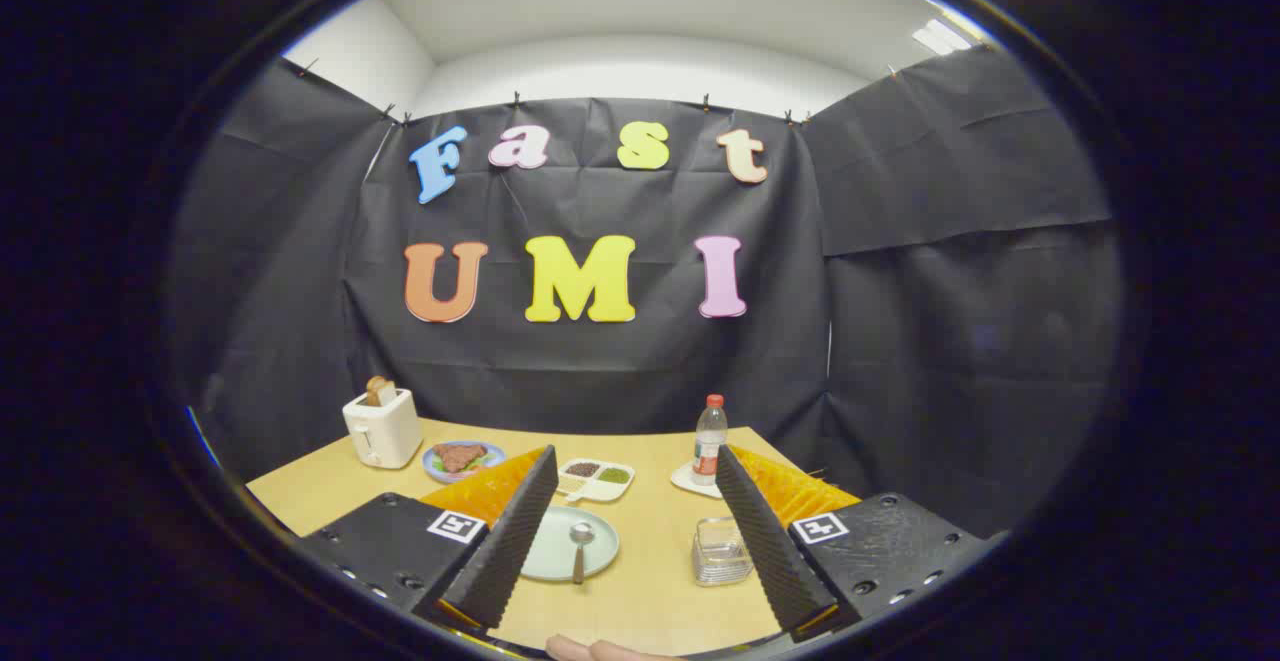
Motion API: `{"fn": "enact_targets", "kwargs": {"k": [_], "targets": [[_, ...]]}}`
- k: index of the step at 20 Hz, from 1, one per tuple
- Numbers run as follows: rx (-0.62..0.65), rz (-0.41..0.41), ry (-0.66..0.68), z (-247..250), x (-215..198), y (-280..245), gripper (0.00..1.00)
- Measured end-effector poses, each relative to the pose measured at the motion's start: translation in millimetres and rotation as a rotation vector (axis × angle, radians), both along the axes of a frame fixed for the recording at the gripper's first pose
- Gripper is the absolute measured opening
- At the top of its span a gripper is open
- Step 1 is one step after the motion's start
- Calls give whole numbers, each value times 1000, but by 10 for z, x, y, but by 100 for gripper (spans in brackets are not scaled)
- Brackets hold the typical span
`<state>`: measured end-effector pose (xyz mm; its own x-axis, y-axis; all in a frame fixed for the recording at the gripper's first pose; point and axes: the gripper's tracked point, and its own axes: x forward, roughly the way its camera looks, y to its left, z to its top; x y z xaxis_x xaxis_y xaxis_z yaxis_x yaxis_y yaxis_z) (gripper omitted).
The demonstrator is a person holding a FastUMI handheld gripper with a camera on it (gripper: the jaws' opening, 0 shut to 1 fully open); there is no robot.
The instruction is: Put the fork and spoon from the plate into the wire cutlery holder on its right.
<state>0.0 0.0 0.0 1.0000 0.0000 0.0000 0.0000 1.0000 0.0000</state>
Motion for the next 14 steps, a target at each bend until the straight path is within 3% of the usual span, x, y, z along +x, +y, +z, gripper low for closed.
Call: {"fn": "enact_targets", "kwargs": {"k": [14], "targets": [[-15,-15,20,-134,119,-35,95]]}}
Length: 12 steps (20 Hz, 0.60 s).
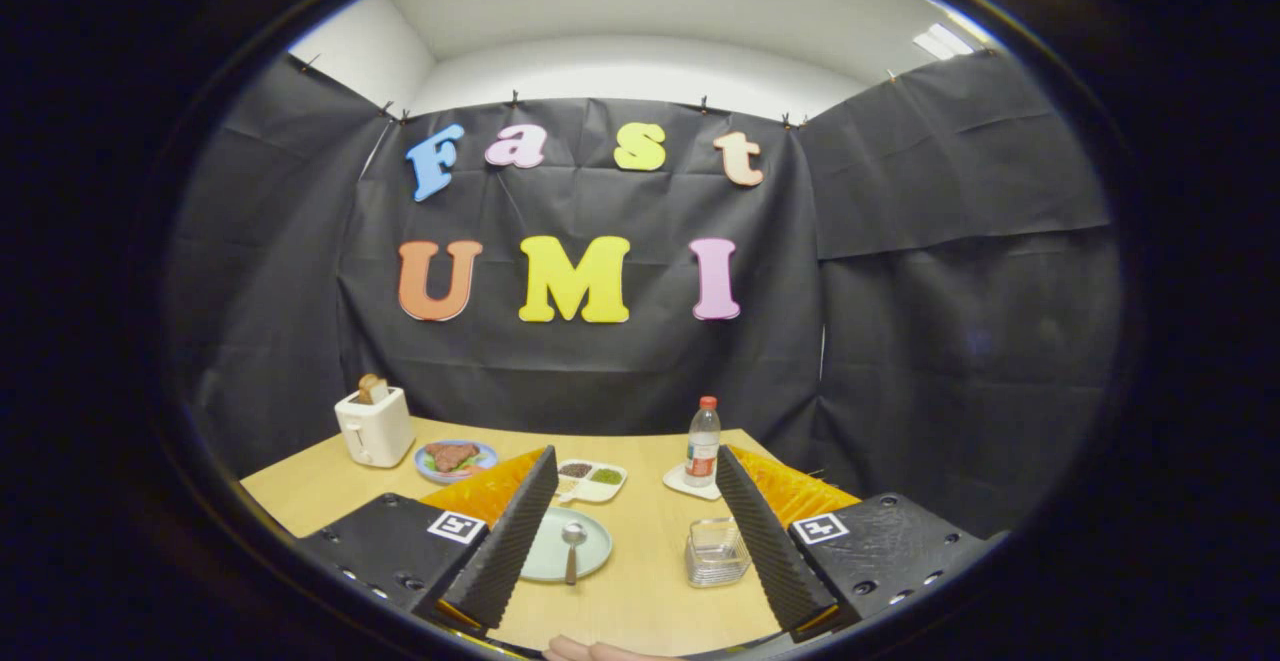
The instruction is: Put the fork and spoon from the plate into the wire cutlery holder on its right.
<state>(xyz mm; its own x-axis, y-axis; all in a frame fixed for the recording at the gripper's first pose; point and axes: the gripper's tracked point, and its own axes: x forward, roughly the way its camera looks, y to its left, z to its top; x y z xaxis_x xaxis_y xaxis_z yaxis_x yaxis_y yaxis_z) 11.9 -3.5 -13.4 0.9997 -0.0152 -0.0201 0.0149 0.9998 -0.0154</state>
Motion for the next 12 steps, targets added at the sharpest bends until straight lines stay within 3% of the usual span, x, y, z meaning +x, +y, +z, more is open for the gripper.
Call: {"fn": "enact_targets", "kwargs": {"k": [12], "targets": [[-50,12,248,-844,768,297,95]]}}
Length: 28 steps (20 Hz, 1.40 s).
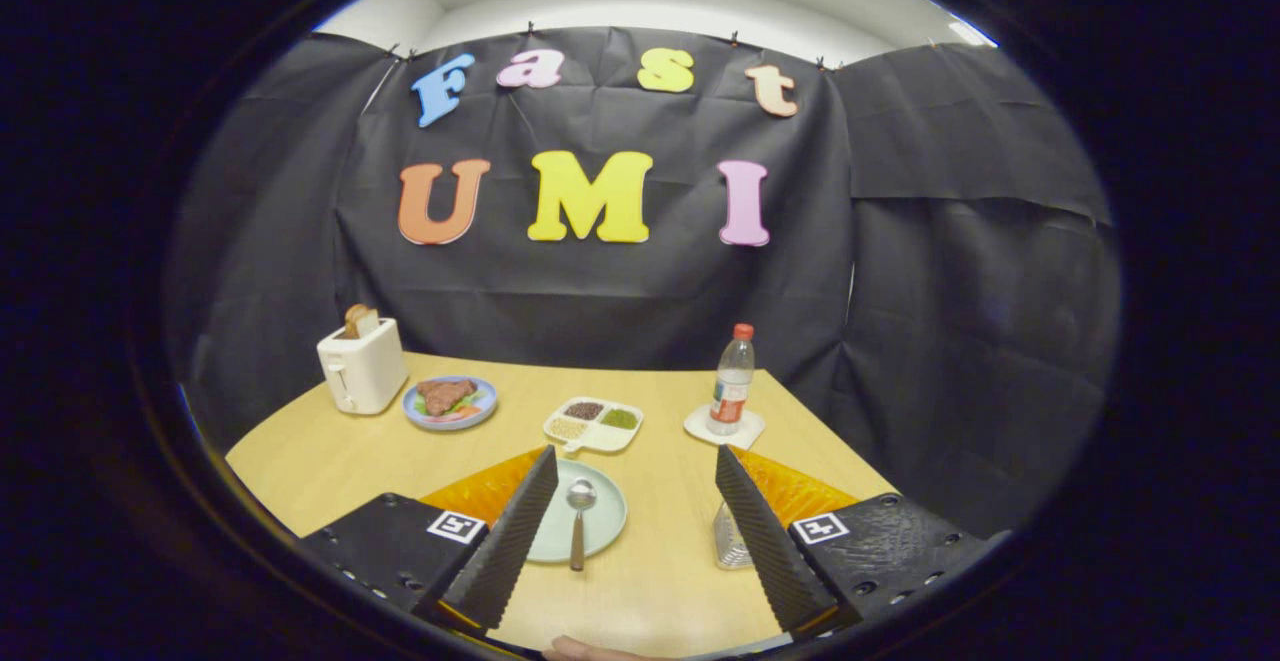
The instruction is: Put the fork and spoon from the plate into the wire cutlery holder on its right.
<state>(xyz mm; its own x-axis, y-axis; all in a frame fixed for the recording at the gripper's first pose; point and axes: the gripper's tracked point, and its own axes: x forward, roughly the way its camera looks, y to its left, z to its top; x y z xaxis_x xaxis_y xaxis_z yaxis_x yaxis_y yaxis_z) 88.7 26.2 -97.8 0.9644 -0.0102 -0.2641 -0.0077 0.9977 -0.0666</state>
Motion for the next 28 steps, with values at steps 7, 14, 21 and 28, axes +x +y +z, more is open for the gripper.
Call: {"fn": "enact_targets", "kwargs": {"k": [7,14,21,28], "targets": [[-49,25,155,-609,392,259,95],[-55,61,327,-1237,724,489,94],[3,59,467,-1679,948,574,82],[35,16,565,-1936,982,554,52]]}}
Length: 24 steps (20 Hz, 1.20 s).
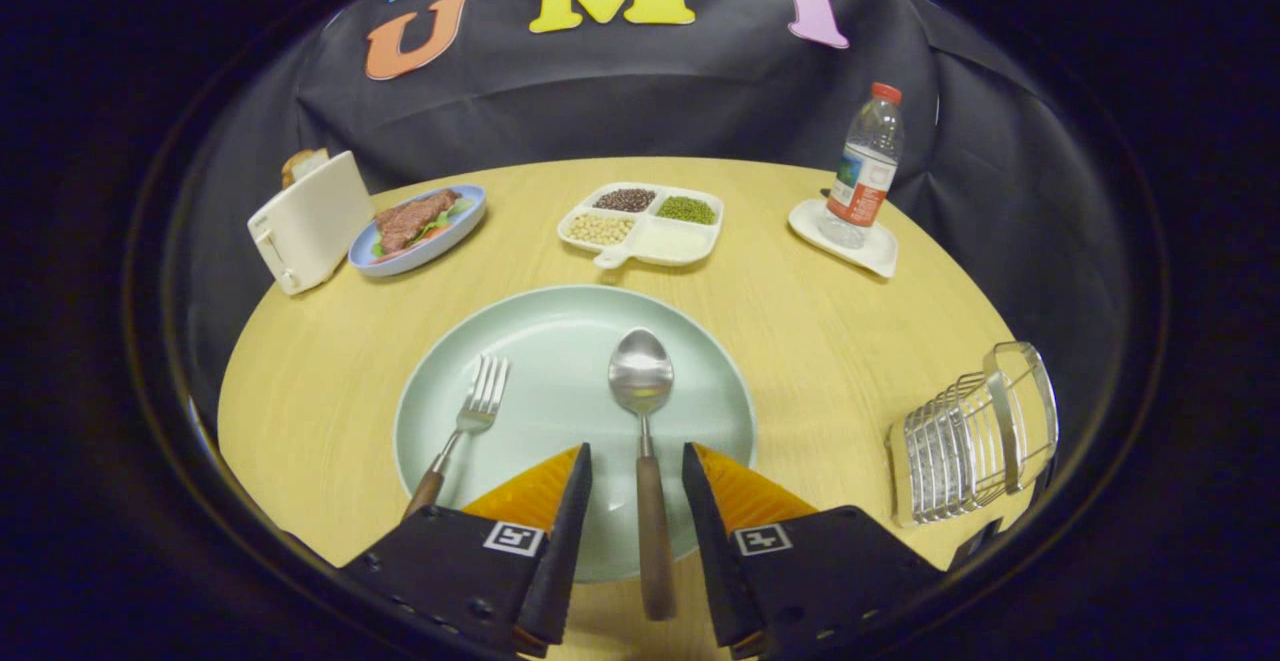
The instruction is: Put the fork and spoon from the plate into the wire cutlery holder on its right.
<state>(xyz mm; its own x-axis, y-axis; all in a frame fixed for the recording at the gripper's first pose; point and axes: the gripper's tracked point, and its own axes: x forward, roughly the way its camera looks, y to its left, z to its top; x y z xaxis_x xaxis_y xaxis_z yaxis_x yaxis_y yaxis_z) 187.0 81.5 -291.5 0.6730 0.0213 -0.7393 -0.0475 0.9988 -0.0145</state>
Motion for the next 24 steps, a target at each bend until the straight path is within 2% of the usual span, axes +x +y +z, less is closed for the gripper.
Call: {"fn": "enact_targets", "kwargs": {"k": [1,4,5,7,8,9,18,19,24], "targets": [[-3,1,3,3,0,7,46],[-11,5,21,-38,-22,20,45],[-2,6,36,-41,-44,31,24],[-2,-12,48,-56,-70,11,21],[7,-9,46,-23,-112,-3,11],[13,-7,43,0,-133,13,7],[57,0,-37,480,-490,-72,7],[63,-1,-50,518,-505,-86,1],[80,32,-11,474,-574,-103,1]]}}
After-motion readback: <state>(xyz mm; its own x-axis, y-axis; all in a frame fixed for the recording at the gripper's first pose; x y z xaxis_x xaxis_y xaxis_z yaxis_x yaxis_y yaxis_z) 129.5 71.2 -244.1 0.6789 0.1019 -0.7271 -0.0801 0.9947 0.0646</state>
